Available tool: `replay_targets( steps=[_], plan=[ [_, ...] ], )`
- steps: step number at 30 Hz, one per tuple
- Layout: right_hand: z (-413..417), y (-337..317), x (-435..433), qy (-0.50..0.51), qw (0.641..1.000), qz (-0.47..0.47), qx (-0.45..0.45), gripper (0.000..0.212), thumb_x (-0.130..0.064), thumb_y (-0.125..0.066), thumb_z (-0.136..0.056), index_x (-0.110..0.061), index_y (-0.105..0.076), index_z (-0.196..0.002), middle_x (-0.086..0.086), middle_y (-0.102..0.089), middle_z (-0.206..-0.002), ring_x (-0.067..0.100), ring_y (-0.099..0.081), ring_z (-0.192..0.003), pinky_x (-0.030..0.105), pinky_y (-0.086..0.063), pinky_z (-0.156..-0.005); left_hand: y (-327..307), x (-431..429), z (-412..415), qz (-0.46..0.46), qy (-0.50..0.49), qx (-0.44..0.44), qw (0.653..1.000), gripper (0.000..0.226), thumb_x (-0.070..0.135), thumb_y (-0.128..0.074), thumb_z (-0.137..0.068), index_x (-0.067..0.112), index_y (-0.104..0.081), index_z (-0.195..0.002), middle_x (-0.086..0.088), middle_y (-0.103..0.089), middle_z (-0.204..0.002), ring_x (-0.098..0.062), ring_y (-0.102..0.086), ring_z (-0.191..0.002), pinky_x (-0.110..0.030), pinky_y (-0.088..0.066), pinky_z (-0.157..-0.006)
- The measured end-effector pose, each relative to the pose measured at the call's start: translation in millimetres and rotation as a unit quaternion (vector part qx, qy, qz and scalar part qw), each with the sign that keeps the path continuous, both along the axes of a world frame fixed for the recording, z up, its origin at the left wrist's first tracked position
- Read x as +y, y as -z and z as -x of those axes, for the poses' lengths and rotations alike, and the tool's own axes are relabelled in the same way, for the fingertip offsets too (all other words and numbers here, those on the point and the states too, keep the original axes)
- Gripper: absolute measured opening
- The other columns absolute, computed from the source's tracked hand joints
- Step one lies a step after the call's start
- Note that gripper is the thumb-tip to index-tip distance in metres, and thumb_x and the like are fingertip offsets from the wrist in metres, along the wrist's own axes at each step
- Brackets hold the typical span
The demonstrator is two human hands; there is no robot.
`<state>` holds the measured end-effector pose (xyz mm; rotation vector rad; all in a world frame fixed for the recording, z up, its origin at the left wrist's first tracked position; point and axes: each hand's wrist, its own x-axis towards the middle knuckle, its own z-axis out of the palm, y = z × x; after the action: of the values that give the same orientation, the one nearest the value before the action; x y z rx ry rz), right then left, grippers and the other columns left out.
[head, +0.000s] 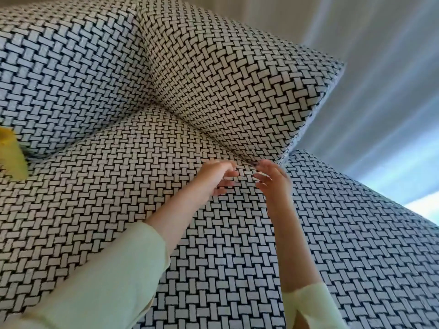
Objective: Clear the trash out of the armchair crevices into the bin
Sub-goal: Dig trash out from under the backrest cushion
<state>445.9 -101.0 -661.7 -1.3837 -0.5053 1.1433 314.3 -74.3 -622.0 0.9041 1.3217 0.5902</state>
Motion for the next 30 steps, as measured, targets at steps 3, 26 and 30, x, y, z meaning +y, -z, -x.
replay_targets(
  steps=[3,26,30],
  plan=[
    [-42.1,19.6,-1.9,0.022,0.908,0.053,-0.415,0.041,-0.015,-0.064,-0.078,-0.020,-0.053,-0.117,0.006,-0.044,-0.130,0.018,-0.039,-0.116,0.041,-0.030,-0.107,13.1,3.6,-12.7,0.012,0.011,0.014,1.000,0.016,0.014,-0.046,-0.094,0.019,-0.056,-0.106,0.005,-0.061,-0.080,-0.008,-0.054,-0.061,-0.020,-0.041,-0.056],
    [-119.0,40.1,74.1,-0.309,0.661,0.126,-0.672,0.081,-0.076,-0.054,-0.066,-0.035,-0.044,-0.135,-0.009,-0.032,-0.150,0.013,-0.011,-0.143,0.045,0.005,-0.116,55.7,32.9,-80.4,-0.083,0.002,0.018,0.996,0.017,0.007,-0.051,-0.088,0.023,-0.050,-0.095,0.006,-0.064,-0.081,-0.006,-0.061,-0.072,-0.018,-0.047,-0.059],
    [-109.9,44.5,61.4,-0.278,0.689,0.086,-0.663,0.060,-0.067,-0.051,-0.075,-0.034,-0.056,-0.125,-0.009,-0.045,-0.142,0.010,-0.017,-0.141,0.040,0.006,-0.117,55.3,31.9,-81.2,-0.088,-0.010,0.003,0.996,0.019,0.006,-0.049,-0.088,0.025,-0.047,-0.089,0.007,-0.065,-0.084,-0.004,-0.063,-0.074,-0.015,-0.044,-0.056]
  ],
)
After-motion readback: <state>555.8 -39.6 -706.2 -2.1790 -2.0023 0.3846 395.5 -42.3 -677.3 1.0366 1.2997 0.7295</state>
